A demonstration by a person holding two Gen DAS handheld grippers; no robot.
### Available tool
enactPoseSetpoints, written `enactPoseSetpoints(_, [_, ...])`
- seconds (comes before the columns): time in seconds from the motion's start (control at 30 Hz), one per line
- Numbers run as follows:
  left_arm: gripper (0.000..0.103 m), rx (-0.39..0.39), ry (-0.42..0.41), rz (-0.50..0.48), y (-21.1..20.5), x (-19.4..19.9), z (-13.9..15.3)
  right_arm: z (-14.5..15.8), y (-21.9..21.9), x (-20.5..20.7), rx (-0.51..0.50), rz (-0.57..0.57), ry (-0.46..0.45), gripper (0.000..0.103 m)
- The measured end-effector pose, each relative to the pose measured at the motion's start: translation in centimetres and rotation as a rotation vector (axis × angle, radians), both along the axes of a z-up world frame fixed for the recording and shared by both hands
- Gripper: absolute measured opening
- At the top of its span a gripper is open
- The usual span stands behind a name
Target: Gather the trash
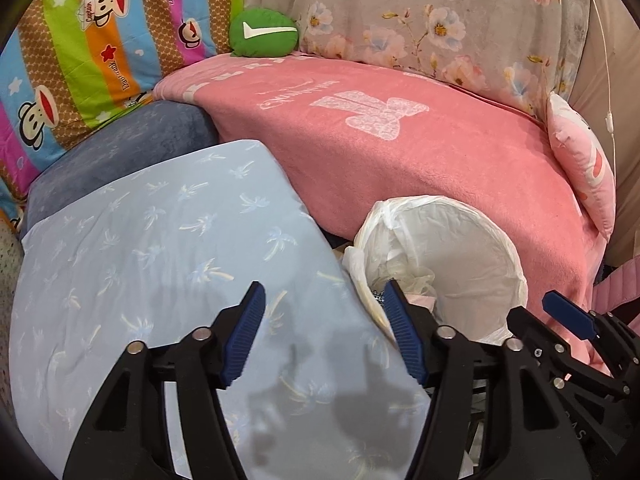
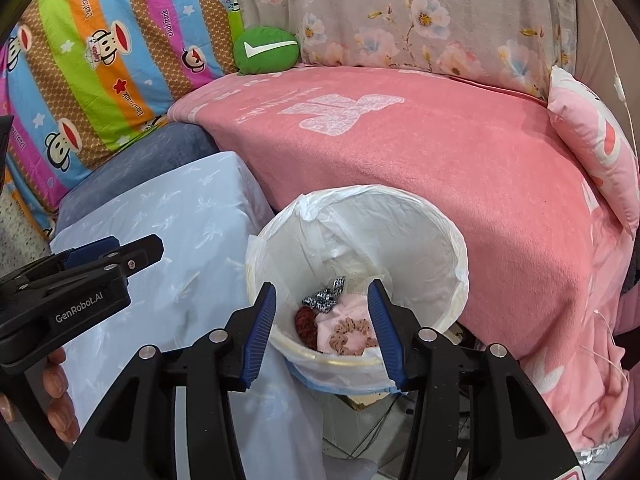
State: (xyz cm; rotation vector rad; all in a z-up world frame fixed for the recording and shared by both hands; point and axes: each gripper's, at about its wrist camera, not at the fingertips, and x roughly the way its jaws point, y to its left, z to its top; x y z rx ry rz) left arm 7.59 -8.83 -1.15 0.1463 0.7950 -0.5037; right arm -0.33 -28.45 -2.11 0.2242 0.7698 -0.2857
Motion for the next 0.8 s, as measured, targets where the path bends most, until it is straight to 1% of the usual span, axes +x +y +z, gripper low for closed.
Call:
enactPoseSetpoints(0.13, [0.071, 0.011, -0.021, 0.013, 0.5, -0.8, -0.1, -0.4, 0.5, -0.8, -0.01, -0.003, 0.006, 0.055])
enactPoseSetpoints(0.2, [0.076, 0.02, -0.031, 0.02, 0.7, -1.2, -0.2, -0.6, 0.7, -1.2, -0.015, -0.007, 0.009, 0.058])
enactPoseSetpoints(0.23, [0.076, 0.023, -0.035, 0.023, 0.8, -1.3, -0.3, -0.7, 0.8, -1.4, -0.019, -0.008, 0.009, 0.06])
enactPoseSetpoints(0.37, [0.078, 0.036, -0.031, 0.034, 1.3, -1.7, -0.8, -1.0, 1.3, -1.8, -0.029, -0.007, 0.02, 0.062])
enactPoseSetpoints(0.5, [0.08, 0.041, -0.029, 0.049, 1.7, -2.1, -1.1, -1.1, 1.6, -2.5, -0.049, -0.016, 0.019, 0.071])
enactPoseSetpoints(0.53, [0.08, 0.045, -0.031, 0.052, 1.8, -2.2, -1.1, -1.2, 1.7, -2.6, -0.048, -0.016, 0.02, 0.072])
enactPoseSetpoints(0.6, [0.084, 0.05, -0.033, 0.059, 2.0, -2.4, -1.3, -1.2, 1.5, -2.8, -0.039, -0.016, 0.022, 0.073])
enactPoseSetpoints(0.63, [0.086, 0.05, -0.034, 0.063, 2.1, -2.5, -1.3, -1.2, 1.5, -2.9, -0.033, -0.017, 0.021, 0.075])
enactPoseSetpoints(0.7, [0.086, 0.053, -0.037, 0.071, 2.2, -2.7, -1.4, -1.2, 1.5, -3.1, -0.035, -0.02, 0.019, 0.079])
enactPoseSetpoints(0.8, [0.087, 0.059, -0.04, 0.072, 2.3, -3.0, -1.5, -1.2, 1.6, -3.3, -0.047, -0.024, 0.02, 0.081])
